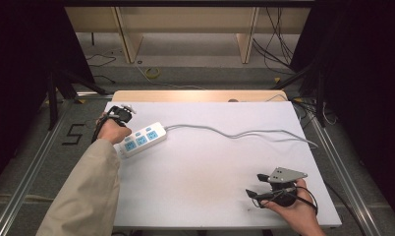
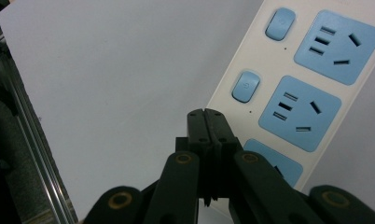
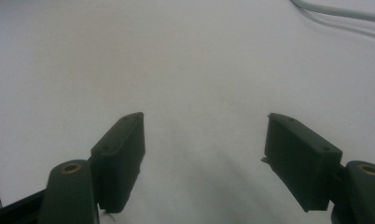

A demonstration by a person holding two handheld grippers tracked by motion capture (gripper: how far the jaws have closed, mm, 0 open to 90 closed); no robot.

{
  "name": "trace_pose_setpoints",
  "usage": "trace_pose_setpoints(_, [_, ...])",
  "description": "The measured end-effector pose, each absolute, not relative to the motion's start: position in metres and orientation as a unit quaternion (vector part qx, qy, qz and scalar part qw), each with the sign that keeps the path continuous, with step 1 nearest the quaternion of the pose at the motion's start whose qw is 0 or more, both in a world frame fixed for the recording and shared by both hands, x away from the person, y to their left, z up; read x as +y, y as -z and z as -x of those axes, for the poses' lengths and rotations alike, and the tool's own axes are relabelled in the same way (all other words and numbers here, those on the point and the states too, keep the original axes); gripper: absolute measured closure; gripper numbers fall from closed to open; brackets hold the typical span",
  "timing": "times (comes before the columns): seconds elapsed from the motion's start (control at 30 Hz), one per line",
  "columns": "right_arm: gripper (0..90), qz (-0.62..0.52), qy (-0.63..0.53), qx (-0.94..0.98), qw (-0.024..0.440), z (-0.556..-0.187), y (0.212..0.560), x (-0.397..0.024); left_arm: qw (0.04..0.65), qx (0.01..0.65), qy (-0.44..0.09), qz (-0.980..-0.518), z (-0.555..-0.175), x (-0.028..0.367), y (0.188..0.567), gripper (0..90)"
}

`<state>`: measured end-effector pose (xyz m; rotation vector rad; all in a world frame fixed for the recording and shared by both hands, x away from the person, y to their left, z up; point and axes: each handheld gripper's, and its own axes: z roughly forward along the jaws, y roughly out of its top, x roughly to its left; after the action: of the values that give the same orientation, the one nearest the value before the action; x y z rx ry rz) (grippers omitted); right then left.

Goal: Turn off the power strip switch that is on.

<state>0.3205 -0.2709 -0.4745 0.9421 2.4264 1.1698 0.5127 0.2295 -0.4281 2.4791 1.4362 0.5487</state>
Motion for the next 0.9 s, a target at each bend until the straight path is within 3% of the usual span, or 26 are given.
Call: trace_pose_setpoints(0.9, [29.8, -0.328, -0.405, 0.842, 0.141, -0.3207, 0.4746, -0.2705, 0.099, 0.481, -0.168, -0.855, -0.5135, 0.2293, 0.4369, 89.8])
